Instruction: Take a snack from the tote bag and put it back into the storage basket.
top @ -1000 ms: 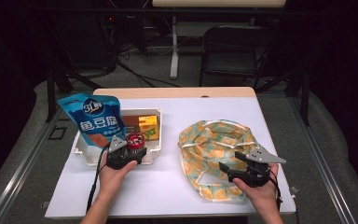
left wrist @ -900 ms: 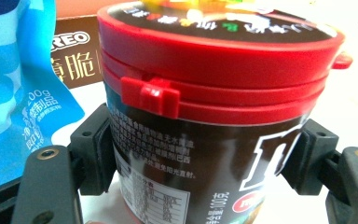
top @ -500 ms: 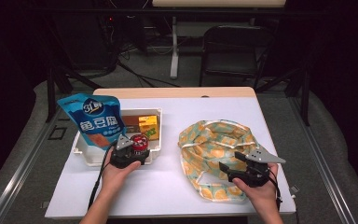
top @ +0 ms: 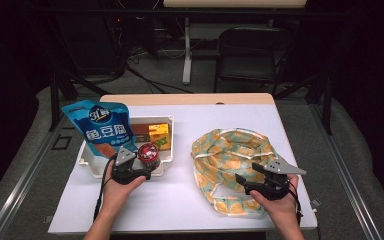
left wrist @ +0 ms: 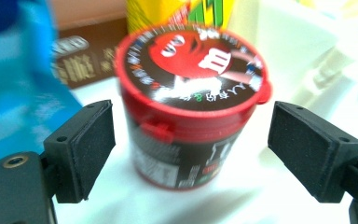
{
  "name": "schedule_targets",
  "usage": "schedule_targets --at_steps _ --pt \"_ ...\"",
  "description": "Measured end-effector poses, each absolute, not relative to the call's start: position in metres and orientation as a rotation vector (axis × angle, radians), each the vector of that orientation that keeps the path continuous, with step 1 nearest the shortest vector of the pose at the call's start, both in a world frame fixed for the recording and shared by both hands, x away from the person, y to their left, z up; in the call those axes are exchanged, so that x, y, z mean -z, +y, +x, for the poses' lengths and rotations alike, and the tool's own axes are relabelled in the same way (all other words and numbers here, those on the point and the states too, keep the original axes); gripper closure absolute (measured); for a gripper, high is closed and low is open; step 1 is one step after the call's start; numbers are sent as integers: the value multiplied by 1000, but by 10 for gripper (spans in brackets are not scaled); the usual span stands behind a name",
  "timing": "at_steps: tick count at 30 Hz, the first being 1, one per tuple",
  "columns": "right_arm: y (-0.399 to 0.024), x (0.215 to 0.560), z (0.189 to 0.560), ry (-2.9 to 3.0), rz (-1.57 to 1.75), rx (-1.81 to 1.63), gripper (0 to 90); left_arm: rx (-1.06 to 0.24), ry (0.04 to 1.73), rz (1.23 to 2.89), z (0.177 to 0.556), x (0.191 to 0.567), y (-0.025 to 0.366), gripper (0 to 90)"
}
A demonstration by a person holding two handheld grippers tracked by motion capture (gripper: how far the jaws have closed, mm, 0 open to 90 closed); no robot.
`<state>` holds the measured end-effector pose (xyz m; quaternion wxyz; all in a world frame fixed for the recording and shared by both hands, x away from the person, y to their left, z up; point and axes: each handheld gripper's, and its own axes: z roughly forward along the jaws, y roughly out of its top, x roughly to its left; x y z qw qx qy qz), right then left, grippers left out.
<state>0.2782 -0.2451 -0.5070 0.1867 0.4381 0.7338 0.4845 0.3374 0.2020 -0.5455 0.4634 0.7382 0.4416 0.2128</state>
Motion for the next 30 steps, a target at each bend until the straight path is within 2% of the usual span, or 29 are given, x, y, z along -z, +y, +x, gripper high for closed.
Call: schedule_targets --at_steps 2,8,10,12,16,30 --pt "-245 507 278 2068 1233 -1357 232 -529 1083 1761 331 539 210 200" --pt "-243 506 278 2061 1233 -1367 231 -559 1095 1708 317 528 216 608" --pt "-244 506 278 2063 1233 -1365 232 -529 1125 1699 316 529 216 750" --pt "-244 506 278 2064 1233 -1363 233 -509 1156 1693 319 531 215 836" --pt "-244 506 278 2067 1228 -1360 233 -494 1201 1672 323 535 213 881" --pt "-244 508 278 2073 1231 -1359 236 -503 1315 1637 344 535 216 894"
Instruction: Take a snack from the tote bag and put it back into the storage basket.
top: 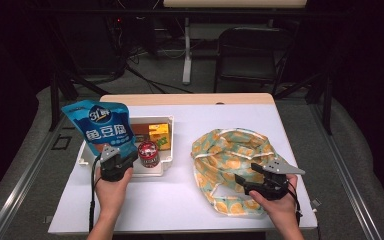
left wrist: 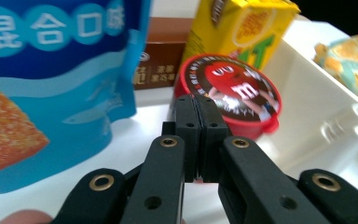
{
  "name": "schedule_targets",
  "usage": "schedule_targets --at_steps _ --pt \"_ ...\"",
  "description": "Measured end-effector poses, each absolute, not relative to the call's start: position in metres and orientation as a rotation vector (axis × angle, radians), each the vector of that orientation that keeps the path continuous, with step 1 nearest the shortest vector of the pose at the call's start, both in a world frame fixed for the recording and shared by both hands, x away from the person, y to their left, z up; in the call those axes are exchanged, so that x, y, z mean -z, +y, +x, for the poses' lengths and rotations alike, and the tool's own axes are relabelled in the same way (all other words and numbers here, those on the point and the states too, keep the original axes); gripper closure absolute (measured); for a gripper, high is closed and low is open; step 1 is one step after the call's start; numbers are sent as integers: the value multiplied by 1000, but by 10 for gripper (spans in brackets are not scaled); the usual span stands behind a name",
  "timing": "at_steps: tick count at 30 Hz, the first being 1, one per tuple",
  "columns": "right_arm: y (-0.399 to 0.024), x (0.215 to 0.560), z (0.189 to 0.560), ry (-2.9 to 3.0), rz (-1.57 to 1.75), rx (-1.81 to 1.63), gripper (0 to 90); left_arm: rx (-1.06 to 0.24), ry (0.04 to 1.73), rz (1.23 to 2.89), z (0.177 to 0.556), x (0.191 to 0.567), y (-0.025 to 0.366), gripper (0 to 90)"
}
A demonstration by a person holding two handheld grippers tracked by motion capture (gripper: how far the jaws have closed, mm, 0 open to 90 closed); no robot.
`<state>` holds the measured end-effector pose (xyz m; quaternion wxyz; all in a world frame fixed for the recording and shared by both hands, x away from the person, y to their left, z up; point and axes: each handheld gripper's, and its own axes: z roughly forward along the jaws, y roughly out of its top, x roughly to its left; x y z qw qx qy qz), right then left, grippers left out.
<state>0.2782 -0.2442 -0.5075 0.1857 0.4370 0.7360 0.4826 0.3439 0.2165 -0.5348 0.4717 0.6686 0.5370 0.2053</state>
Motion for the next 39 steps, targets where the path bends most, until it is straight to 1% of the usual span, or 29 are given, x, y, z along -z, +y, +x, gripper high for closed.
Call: schedule_targets --at_steps 11,21,39 --pt "-244 508 278 2071 1233 -1362 239 -543 1355 1578 356 528 221 895" --pt "-243 509 279 2073 1237 -1367 241 -545 1348 1621 362 527 215 900" --pt "-243 510 279 2077 1233 -1357 241 -507 1286 1650 360 529 185 900"
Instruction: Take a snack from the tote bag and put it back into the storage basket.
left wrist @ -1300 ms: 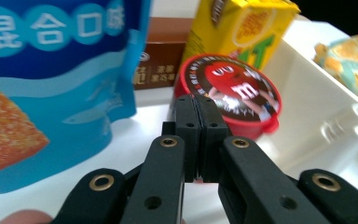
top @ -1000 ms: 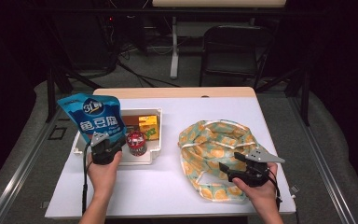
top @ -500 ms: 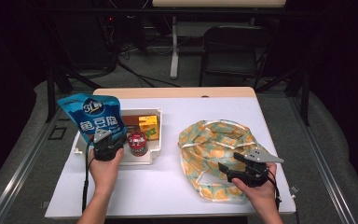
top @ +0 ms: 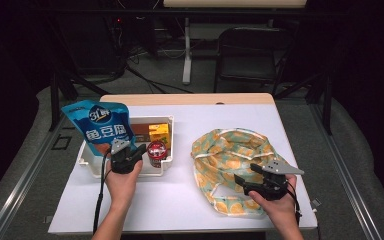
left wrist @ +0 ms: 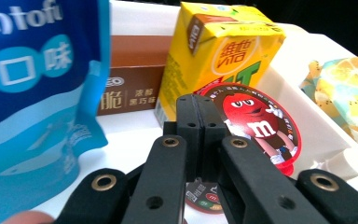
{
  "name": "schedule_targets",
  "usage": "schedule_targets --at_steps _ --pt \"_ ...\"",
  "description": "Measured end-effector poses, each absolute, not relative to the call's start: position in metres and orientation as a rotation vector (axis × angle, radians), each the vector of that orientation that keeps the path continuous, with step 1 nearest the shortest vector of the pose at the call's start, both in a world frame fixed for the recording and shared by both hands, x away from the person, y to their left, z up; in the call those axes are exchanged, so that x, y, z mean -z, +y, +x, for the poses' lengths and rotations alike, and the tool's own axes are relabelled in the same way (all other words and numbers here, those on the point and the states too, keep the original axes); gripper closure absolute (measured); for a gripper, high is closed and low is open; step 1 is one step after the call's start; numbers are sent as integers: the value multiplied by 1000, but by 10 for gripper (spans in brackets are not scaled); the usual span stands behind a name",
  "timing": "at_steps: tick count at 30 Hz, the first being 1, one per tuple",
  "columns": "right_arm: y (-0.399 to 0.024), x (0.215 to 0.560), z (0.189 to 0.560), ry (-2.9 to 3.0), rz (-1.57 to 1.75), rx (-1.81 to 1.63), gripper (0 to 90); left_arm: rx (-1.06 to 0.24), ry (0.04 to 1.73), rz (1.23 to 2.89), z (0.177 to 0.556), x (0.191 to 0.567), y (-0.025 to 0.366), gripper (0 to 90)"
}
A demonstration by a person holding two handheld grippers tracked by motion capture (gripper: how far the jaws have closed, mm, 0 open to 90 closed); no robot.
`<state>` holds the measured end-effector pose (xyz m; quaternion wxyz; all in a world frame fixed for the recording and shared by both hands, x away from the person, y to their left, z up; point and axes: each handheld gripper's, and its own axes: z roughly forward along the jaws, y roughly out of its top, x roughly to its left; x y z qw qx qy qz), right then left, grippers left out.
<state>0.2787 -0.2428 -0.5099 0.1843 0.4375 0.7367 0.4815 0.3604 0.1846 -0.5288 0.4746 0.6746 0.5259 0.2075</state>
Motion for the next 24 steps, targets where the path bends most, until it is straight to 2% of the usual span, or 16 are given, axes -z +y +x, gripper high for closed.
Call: schedule_targets --at_steps 11,13,15,16,18,21,24 --pt "-244 511 279 2083 1228 -1352 240 -511 1269 1658 358 529 182 899" --pt "-244 511 279 2082 1228 -1352 240 -506 1255 1647 355 528 185 847" --pt "-244 511 279 2079 1227 -1354 240 -497 1218 1629 351 526 189 756" --pt "-244 511 279 2078 1225 -1355 240 -495 1192 1624 348 525 192 669" --pt "-245 511 279 2076 1229 -1354 240 -507 1146 1621 342 522 195 438" --pt "-246 511 279 2076 1229 -1354 239 -523 1122 1650 333 521 199 195" --pt "-246 512 278 2072 1235 -1354 238 -488 1105 1642 327 521 209 69"
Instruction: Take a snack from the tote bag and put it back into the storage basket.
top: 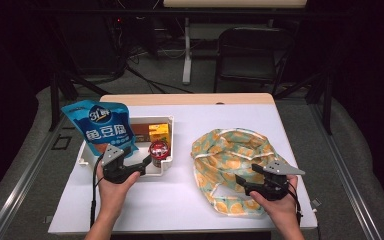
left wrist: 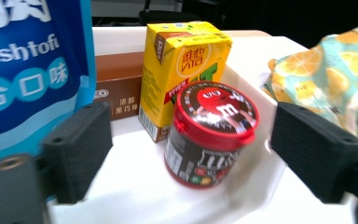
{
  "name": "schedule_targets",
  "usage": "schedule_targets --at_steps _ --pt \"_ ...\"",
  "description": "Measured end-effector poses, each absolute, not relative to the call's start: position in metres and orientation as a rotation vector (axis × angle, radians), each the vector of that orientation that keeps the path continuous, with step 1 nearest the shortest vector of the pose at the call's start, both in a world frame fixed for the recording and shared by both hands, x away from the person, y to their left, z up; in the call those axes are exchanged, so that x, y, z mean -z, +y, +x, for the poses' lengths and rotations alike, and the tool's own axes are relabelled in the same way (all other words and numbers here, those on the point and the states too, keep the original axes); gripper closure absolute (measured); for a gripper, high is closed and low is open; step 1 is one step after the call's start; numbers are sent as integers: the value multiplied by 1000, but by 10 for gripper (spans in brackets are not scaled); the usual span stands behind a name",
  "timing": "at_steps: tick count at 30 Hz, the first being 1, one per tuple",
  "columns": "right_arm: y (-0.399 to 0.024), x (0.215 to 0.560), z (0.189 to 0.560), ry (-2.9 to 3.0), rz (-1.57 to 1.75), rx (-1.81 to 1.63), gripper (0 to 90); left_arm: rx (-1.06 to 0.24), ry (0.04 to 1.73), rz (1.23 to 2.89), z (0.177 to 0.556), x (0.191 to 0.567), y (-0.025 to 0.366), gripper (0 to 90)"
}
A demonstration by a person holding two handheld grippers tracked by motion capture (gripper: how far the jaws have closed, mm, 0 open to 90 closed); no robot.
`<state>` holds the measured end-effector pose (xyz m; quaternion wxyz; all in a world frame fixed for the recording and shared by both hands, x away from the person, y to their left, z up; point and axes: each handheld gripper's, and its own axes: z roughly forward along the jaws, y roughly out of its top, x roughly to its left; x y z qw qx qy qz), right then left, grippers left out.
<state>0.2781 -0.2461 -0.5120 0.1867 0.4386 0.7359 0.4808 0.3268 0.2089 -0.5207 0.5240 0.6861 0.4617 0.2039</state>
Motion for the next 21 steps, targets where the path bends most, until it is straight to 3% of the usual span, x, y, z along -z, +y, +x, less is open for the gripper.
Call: schedule_targets --at_steps 3,15,21 --pt "-247 511 277 2073 1230 -1352 236 -476 1099 1657 322 524 217 1" --pt "-250 509 273 2044 1228 -1366 219 -458 1062 1689 299 520 237 0" --pt "-255 509 273 2038 1231 -1369 162 -461 1064 1670 292 515 246 0"
